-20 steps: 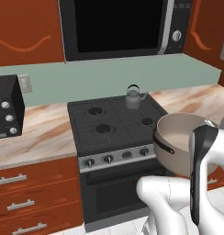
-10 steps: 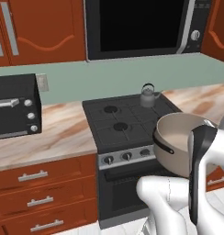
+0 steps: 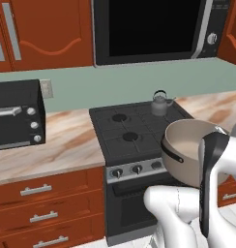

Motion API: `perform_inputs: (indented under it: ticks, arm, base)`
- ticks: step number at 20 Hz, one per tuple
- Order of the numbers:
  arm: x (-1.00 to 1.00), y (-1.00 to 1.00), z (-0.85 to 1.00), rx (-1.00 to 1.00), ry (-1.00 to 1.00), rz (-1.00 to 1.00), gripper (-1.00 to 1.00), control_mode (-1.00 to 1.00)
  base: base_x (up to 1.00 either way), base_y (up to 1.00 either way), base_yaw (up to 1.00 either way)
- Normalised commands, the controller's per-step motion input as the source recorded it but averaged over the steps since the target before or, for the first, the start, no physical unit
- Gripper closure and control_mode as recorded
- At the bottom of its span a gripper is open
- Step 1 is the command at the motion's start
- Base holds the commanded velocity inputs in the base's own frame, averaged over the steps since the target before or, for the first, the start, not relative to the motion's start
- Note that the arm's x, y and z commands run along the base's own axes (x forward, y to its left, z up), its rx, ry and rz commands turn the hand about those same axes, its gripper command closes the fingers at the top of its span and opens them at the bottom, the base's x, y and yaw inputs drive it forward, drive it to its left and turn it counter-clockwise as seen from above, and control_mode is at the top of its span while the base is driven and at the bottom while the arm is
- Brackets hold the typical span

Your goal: Pick the kettle from the cabinet and place it on a stove burner. Then pick the pot from the counter and place it on another stove burner. Finally, turn both burners on.

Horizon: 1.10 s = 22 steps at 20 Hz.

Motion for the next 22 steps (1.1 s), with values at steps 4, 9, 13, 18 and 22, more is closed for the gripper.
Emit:
perform_inputs:
  ticks: [4,9,13,18,22]
  arm:
    - [0.00,0.00,0.00,0.00,0.00,0.00,1.00,1.00]
    - [0.00,0.00,0.00,0.00,0.00,0.00,1.00,1.00]
    - [0.00,0.00,0.00,0.00,0.00,0.00,1.00,1.00]
    - [0.00,0.00,0.00,0.00,0.00,0.00,1.00,1.00]
    - [0.00,0.00,0.00,0.00,0.00,0.00,1.00,1.00]
  base:
    - [0.27,0.01,0.02]
    - [0.39,0.01,0.00]
    - [0.44,0.00,0.00]
    - [0.40,0.00,0.00]
    - [0.36,0.00,0.00]
